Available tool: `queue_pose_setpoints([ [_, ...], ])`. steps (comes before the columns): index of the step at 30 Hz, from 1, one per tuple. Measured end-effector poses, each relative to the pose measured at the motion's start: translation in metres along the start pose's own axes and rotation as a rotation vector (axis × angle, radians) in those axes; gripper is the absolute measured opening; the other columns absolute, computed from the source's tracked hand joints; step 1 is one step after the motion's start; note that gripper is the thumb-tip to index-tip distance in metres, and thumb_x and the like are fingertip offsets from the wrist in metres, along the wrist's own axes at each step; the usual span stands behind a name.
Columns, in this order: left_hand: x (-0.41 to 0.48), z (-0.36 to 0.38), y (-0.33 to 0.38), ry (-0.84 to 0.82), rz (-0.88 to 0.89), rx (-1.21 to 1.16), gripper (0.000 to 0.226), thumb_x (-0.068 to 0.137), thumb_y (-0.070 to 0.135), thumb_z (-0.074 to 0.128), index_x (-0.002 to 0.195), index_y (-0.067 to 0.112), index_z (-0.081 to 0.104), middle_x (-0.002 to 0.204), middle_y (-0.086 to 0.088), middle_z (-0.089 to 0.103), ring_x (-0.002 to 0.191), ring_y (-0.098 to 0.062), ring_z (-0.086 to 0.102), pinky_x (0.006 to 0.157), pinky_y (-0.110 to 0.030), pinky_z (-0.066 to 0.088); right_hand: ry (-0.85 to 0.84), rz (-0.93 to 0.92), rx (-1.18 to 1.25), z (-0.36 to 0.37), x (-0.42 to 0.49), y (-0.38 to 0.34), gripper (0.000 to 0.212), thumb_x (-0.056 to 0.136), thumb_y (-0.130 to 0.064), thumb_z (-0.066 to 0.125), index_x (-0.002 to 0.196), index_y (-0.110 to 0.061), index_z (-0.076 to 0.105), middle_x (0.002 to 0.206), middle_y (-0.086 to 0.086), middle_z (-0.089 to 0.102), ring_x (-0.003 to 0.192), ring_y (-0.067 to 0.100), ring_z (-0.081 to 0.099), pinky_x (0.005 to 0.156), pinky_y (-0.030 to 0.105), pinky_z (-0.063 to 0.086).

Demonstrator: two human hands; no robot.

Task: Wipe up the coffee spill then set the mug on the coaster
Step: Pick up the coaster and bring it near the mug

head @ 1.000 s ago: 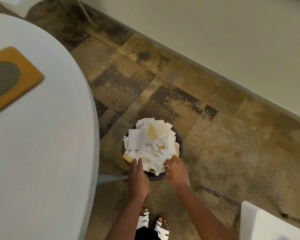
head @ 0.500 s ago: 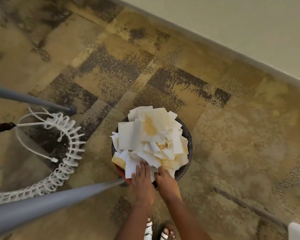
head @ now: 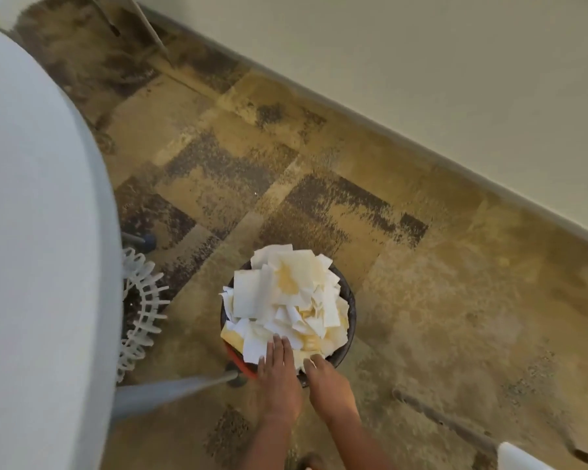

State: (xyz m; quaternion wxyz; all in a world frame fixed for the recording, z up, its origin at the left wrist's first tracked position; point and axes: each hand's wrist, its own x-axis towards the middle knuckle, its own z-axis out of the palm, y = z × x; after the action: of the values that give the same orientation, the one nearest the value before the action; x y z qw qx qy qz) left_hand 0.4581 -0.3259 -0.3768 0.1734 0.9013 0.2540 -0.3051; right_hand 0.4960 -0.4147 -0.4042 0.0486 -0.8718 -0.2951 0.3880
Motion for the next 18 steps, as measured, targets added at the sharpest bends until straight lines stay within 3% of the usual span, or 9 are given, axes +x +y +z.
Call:
queue_pose_setpoints([
  [4, -0.031, -0.05, 0.02, 0.052, 0.044, -0.016, 0.064, 0.097, 0.012, 0.03, 0.143, 0.008, -0.015, 0.157, -0.007, -0.013, 0.145, -0.023, -0.011, 0.12, -0.036, 0.002, 0.085, -0.011, -0.014, -0.053, -0.031, -0.009, 0.052, 0.094, -0.008, 0.044, 0.144, -0.013, 0.027, 0.153, 0.005, 0.023, 0.142, 0.018, 0.025, 0.103, 0.034, 0.041],
  [8, -0.062, -0.11, 0.04, 0.129, 0.114, -0.044, 0.066, 0.095, 0.012, 0.03, 0.144, 0.01, -0.014, 0.157, -0.007, -0.014, 0.145, -0.023, -0.012, 0.12, -0.036, 0.002, 0.189, -0.008, -0.053, -0.121, -0.059, -0.025, 0.066, 0.094, -0.004, 0.043, 0.15, -0.017, 0.009, 0.16, 0.005, 0.004, 0.148, 0.02, 0.003, 0.113, 0.033, 0.032],
  [18, -0.158, -0.241, 0.031, 0.503, 0.152, -0.096, 0.064, 0.093, 0.006, 0.028, 0.145, 0.01, -0.009, 0.158, -0.009, -0.008, 0.146, -0.023, -0.009, 0.12, -0.037, 0.001, 0.539, -0.098, -0.107, -0.245, -0.14, -0.093, 0.054, 0.097, -0.007, 0.031, 0.148, -0.016, 0.015, 0.159, 0.007, 0.012, 0.148, 0.02, 0.007, 0.112, 0.03, 0.033],
])
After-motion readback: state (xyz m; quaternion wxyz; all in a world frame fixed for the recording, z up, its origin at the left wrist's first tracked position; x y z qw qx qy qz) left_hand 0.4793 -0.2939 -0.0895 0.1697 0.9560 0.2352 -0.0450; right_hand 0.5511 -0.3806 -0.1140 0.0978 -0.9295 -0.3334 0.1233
